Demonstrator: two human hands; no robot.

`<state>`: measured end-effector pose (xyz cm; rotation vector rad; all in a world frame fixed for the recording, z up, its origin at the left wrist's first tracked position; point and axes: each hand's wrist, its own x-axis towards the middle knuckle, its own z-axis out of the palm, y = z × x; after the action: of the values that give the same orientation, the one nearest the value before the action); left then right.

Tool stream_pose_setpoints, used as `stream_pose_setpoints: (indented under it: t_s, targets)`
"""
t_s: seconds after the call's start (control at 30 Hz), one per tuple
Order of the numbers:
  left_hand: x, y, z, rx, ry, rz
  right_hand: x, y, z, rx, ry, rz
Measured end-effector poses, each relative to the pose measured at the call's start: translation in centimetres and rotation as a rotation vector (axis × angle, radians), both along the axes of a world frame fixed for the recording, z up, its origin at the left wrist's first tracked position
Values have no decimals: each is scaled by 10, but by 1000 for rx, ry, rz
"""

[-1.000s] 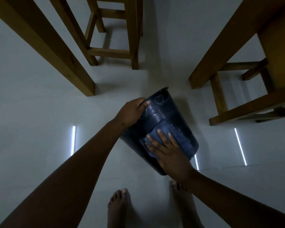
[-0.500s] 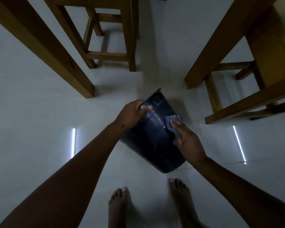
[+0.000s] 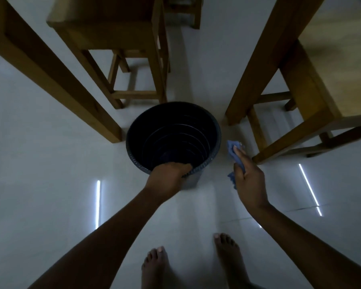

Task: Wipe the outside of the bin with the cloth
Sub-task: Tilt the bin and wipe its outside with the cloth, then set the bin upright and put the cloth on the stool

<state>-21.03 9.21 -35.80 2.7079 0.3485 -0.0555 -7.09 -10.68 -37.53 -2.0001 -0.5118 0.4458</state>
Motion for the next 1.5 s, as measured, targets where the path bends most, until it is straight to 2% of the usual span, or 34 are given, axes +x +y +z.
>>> stream_pose_setpoints:
  t_s: [0.1, 0.23, 0.33, 0.43, 0.47, 0.67, 0.97, 1.07, 1.17, 1.2, 1.27, 1.4, 1.5]
  targets:
    - [-8, -12, -10, 120, 41, -99, -5, 0, 5, 15, -13, 31]
    - [-21, -29, -18, 188, 59, -180, -13, 0, 12, 45, -31, 36]
    - [-27, -31, -27, 112, 136, -236, -15, -7, 15, 50, -29, 17]
    - [-16, -29, -14, 6, 396, -218, -10, -15, 24, 71, -87, 12]
    - [-11, -30, -8, -4, 415, -207, -6, -16, 30, 78, -125, 13]
    - [47, -35, 59, -40, 103, -116, 34, -25, 81, 44, -384, -10]
    - [125, -60, 148, -68, -139, -104, 124, -44, 154, -34, -708, -158]
    - [138, -69, 168, -15, -230, -147, 156, -50, 165, -167, -801, -178]
    - [145, -74, 179, -120, -139, -61, 181, -53, 161, -532, -823, -5]
    - [145, -75, 180, -120, -110, -53, 184, -52, 159, -648, -789, 55]
    - [143, -76, 183, -96, -70, -48, 187, -48, 158, -789, -605, 90]
    - [128, -72, 192, -83, -49, -16, 178, -46, 173, -838, -497, 122]
    - [113, -62, 204, -59, -23, 33, 160, -42, 192, -781, -526, 116]
